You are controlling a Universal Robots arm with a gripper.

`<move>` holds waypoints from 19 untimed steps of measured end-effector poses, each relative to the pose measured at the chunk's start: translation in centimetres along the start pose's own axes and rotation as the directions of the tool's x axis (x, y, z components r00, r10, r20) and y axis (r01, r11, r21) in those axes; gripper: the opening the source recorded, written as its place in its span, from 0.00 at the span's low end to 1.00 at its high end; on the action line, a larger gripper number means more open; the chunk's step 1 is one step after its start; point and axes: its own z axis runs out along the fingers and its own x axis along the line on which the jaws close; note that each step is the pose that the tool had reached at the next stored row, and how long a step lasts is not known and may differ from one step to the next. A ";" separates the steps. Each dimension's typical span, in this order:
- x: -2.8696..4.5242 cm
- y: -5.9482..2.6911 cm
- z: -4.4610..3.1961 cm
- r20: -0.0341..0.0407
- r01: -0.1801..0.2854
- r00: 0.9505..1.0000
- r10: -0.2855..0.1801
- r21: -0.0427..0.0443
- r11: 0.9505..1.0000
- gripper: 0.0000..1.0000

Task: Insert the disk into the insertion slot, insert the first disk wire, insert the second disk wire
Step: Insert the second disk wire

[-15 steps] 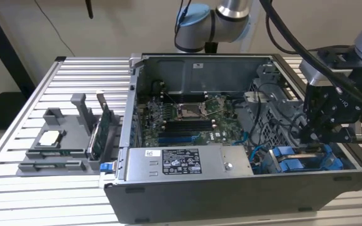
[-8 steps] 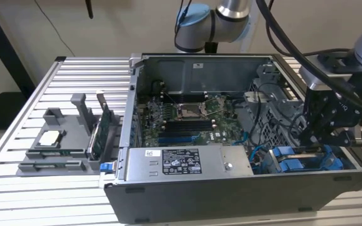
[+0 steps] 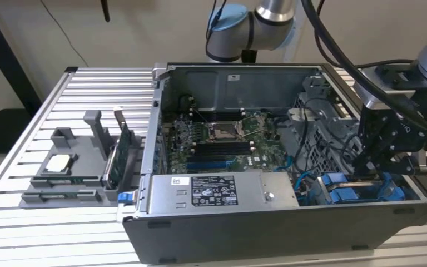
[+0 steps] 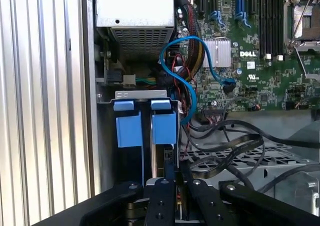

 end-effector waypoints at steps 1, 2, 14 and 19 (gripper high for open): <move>0.01 0.00 0.05 0.000 0.000 1.000 0.000 0.000 1.000 0.16; 0.01 -0.01 0.10 0.000 0.000 1.000 0.000 0.000 1.000 0.16; 0.08 -0.06 0.56 0.000 0.000 1.000 0.000 0.000 1.000 0.16; 0.10 -0.07 0.77 0.000 0.000 1.000 0.000 0.000 1.000 0.24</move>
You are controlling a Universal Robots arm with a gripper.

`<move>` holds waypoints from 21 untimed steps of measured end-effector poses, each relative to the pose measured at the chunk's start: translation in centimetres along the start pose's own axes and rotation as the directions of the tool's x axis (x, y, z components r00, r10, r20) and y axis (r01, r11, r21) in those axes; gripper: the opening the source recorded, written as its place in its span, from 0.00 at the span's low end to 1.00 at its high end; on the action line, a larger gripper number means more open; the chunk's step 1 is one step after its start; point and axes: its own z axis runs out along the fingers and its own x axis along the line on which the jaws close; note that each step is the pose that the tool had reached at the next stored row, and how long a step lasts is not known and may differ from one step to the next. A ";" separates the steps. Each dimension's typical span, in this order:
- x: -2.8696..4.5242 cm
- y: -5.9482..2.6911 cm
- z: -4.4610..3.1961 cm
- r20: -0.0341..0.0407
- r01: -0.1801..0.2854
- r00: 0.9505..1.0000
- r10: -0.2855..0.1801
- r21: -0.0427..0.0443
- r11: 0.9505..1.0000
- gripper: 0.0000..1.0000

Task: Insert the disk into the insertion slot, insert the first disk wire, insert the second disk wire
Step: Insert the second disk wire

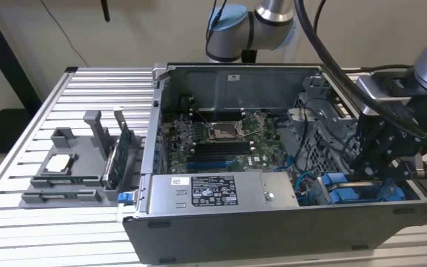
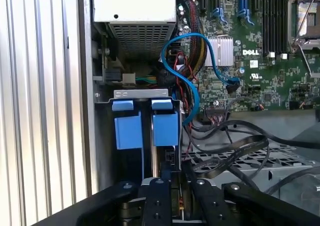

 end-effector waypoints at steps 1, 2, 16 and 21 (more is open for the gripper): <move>-0.01 0.00 -0.09 0.000 0.000 1.000 0.000 0.000 1.000 0.24; -0.02 0.01 -0.20 0.000 0.000 1.000 0.000 0.000 1.000 0.24; -0.16 0.05 -1.74 0.001 0.000 1.000 0.000 0.000 1.000 0.24; -0.23 0.07 -2.52 0.001 0.000 1.000 0.000 0.000 1.000 0.24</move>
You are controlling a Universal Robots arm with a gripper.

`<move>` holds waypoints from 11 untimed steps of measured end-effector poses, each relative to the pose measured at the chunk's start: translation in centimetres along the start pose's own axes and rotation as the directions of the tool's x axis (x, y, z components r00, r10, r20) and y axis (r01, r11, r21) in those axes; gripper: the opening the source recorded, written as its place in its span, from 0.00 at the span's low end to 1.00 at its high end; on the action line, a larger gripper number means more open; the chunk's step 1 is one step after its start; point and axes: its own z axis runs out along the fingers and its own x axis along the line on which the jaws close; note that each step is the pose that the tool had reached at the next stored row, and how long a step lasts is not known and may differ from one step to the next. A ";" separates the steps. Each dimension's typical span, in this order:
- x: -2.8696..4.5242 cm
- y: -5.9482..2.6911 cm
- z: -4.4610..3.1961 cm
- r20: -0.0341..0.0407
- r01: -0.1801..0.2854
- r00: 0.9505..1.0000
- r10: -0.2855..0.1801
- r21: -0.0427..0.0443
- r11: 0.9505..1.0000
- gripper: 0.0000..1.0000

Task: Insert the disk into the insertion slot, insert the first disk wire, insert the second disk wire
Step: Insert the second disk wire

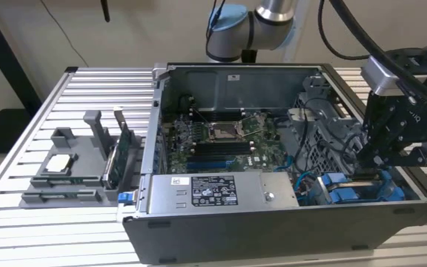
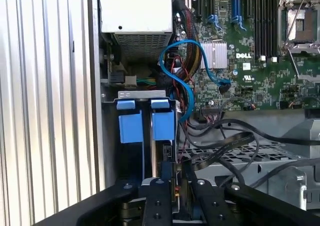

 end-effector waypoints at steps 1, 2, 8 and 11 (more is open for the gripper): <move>-0.01 0.00 -0.15 0.000 0.000 1.000 0.000 0.000 1.000 0.24; -0.03 0.01 -0.29 0.000 0.000 1.000 0.000 0.000 1.000 0.24; -0.09 0.03 -1.02 0.000 0.000 1.000 0.000 0.000 1.000 0.24; -0.11 0.03 -1.27 0.000 0.000 1.000 0.000 0.000 1.000 0.24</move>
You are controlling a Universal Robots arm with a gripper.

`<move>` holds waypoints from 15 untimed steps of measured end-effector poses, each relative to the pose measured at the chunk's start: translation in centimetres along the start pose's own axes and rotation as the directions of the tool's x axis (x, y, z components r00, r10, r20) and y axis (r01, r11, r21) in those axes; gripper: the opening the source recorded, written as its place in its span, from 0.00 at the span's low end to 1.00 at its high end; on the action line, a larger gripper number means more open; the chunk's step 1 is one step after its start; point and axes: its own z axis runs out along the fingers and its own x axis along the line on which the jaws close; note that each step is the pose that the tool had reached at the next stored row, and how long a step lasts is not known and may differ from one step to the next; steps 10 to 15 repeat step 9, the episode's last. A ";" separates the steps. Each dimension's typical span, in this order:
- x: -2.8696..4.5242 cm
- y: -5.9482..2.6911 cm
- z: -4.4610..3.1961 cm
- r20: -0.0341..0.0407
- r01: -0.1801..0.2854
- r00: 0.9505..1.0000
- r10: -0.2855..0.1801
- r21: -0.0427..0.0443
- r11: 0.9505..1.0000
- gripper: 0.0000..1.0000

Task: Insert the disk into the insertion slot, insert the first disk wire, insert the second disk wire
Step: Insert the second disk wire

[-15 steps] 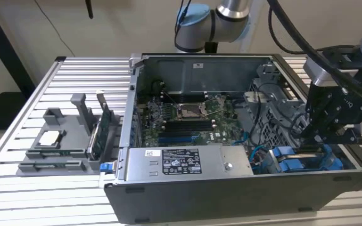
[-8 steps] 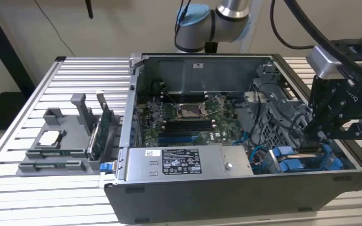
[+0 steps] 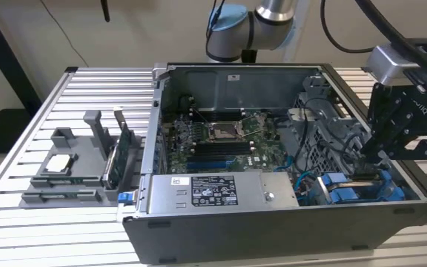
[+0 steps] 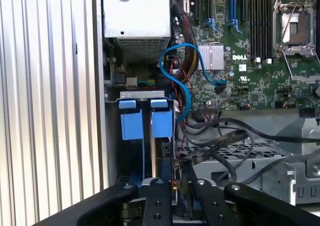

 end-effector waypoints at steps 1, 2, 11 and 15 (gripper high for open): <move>-0.01 0.00 -0.07 0.000 0.000 1.000 0.000 0.000 1.000 0.24; -0.01 0.00 -0.14 0.000 0.000 1.000 0.000 0.000 1.000 0.24; -0.03 0.01 -0.30 0.000 0.000 1.000 0.000 0.000 1.000 0.24; -0.03 0.01 -0.30 0.000 0.000 1.000 0.000 0.000 1.000 0.24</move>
